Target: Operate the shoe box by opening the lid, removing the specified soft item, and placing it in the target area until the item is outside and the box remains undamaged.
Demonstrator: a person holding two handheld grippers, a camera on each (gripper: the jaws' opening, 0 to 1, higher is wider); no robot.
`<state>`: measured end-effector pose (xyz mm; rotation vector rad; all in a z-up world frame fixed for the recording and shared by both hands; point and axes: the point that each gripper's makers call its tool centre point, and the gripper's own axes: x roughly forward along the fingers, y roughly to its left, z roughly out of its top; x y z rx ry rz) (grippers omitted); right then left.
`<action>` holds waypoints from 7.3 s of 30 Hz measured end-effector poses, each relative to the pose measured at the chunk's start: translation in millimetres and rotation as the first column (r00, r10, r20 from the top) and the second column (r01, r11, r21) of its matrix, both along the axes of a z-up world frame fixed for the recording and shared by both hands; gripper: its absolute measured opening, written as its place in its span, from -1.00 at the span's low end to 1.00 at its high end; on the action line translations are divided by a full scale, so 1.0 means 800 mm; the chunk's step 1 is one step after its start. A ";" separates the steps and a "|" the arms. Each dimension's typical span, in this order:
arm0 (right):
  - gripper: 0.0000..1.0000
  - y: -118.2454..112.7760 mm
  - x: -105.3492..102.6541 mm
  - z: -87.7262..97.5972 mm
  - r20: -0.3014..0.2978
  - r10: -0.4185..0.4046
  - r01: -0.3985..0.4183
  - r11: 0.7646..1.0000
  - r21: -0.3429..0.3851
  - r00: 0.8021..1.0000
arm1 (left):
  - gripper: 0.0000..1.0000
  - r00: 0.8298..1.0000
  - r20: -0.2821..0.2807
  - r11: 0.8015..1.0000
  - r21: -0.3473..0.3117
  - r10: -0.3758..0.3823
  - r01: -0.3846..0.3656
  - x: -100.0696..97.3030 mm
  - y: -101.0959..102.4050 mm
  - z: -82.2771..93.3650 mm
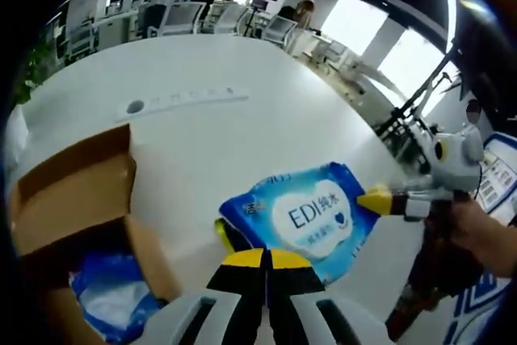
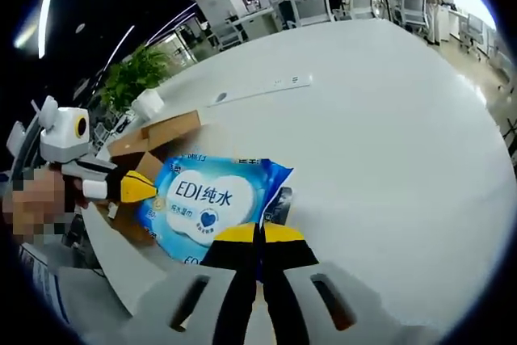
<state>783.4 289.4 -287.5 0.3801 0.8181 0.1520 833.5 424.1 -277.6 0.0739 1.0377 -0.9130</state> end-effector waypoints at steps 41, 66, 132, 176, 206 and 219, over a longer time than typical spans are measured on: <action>-1.00 0.003 -0.003 -0.042 -0.026 0.016 -0.015 1.000 0.008 1.000 | -0.98 0.999 0.008 0.997 0.064 -0.033 0.033 -0.003 0.010 -0.050; -0.32 0.004 -0.015 -0.021 0.015 0.027 -0.027 0.999 -0.022 1.000 | -0.44 0.992 0.105 0.998 0.009 -0.070 0.070 -0.008 0.004 -0.011; -0.48 0.283 0.065 0.088 0.130 0.323 -0.302 0.941 -0.153 0.938 | -0.37 0.987 0.130 0.979 -0.165 -0.098 0.119 0.010 0.213 0.056; -0.63 0.324 0.138 0.022 0.041 0.526 -0.494 0.821 -0.287 0.850 | -0.42 0.954 0.115 0.944 -0.151 -0.278 0.293 0.027 0.203 0.011; -0.99 0.333 0.165 -0.010 0.024 0.619 -0.570 0.737 -0.364 0.785 | -0.48 0.923 0.106 0.914 -0.135 -0.371 0.383 0.030 0.189 -0.007; -1.00 0.335 0.161 -0.009 0.032 0.635 -0.581 0.725 -0.370 0.772 | -0.71 0.843 0.170 0.848 -0.063 -0.510 0.526 0.026 0.181 -0.017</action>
